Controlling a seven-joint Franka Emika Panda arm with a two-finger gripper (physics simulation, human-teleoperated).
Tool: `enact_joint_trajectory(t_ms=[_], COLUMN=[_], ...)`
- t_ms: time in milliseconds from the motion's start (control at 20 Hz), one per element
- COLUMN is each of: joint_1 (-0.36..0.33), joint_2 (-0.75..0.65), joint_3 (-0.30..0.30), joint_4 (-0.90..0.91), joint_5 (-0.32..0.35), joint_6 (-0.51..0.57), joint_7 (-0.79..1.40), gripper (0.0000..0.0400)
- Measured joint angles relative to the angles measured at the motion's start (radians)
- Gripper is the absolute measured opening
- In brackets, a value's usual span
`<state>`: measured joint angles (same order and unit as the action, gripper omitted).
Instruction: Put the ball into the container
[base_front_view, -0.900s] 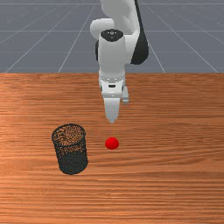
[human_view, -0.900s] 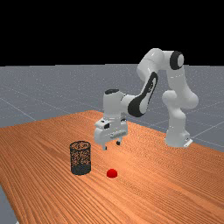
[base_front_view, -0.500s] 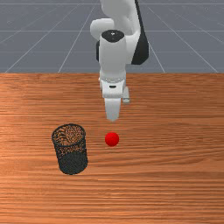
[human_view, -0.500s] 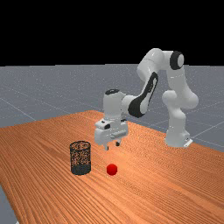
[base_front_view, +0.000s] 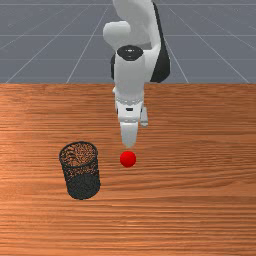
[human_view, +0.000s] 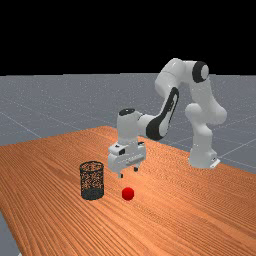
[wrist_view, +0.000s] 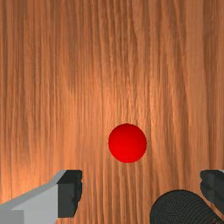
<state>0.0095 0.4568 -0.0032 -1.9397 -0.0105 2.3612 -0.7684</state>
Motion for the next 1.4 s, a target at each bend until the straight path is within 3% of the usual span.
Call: enact_joint_trajectory(t_ms=[250, 400, 500, 1150, 1200, 1400], joint_1=[0.000, 0.031, 0.007, 0.007, 0.007, 0.004], joint_2=[0.037, 0.075, 0.112, 0.225, 0.233, 0.232], joint_3=[0.000, -0.031, -0.006, -0.006, -0.006, -0.006], joint_4=[-0.011, -0.015, 0.015, 0.045, 0.053, 0.044], joint_5=[0.000, -0.046, -0.010, -0.010, -0.010, -0.015], joint_6=[0.058, 0.113, 0.086, 0.157, 0.153, 0.191], joint_7=[0.001, 0.048, 0.011, 0.012, 0.012, 0.002], gripper=[0.0400, 0.0400, 0.0400, 0.0400, 0.0281, 0.0279])
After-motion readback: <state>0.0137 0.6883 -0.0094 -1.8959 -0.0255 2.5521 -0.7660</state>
